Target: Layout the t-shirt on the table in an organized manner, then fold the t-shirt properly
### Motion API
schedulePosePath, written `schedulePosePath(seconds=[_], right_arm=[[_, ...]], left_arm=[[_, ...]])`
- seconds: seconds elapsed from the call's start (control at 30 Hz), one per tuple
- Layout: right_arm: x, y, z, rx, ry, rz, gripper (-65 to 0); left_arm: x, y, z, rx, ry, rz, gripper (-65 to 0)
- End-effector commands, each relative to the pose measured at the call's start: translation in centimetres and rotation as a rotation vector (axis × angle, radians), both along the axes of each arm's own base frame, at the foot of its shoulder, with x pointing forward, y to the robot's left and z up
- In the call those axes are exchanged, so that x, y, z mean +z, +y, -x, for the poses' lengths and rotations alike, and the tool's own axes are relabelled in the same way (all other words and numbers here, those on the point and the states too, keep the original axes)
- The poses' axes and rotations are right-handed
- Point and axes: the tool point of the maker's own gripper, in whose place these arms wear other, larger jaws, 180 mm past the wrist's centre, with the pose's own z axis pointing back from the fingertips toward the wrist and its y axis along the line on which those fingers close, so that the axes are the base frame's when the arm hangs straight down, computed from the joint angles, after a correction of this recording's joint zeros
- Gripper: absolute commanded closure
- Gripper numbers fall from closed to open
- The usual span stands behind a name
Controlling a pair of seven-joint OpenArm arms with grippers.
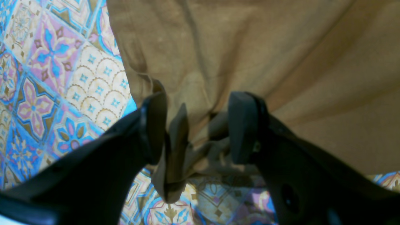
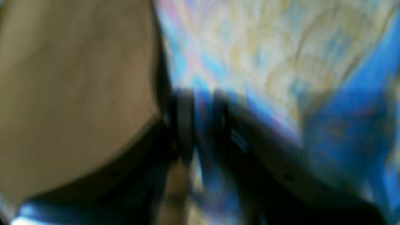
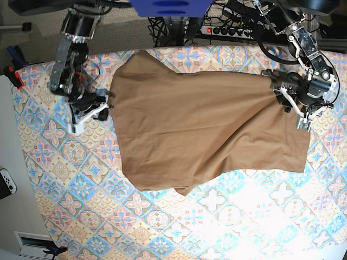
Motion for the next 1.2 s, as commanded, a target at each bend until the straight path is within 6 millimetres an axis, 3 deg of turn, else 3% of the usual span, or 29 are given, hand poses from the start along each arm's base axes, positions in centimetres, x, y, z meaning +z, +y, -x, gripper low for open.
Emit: schedulePosePath(seconds=[0.0,0.27,0.53,0.67,0.83,0.9,1.03,1.17], right_arm=[[1.5,1.1,-1.7,0.036,-0.057,-0.008,-10.9],[-0.5,4.7,-0.4,0.123,-0.031,-0.034,-10.9],[-1.0,4.9,0.3,0.129,-0.017,-0.036,-10.7],[-1.0,5.8,0.3,0.154,-0.016,-0.038,0.0],[-0.9,5.7,0.1,0.152,-0.017,-0.038,0.0],[-0.8,4.9,-0.1,0.128,-0.022,-0.035,0.0],[-0.4,1.3,-0.4,0.018,-0.034,-0.024,0.0],[-2.6,-2.2,1.1,-0.092,0.050,-0.037,0.0]], left_arm=[[1.4,0.3,-0.8,-0.005,-0.046,-0.017,-31.0],[1.3,0.4,-0.7,-0.004,-0.044,-0.019,-31.0],[1.3,0.4,-0.7,-0.003,-0.041,-0.022,-31.0],[1.3,0.4,-0.6,-0.003,-0.040,-0.023,-31.0],[1.2,0.4,-0.6,-0.003,-0.039,-0.023,-31.0],[1.2,0.4,-0.6,-0.003,-0.039,-0.023,-31.0],[1.2,0.4,-0.5,-0.003,-0.037,-0.023,-31.0],[1.2,0.5,-0.5,-0.002,-0.036,-0.024,-31.0]])
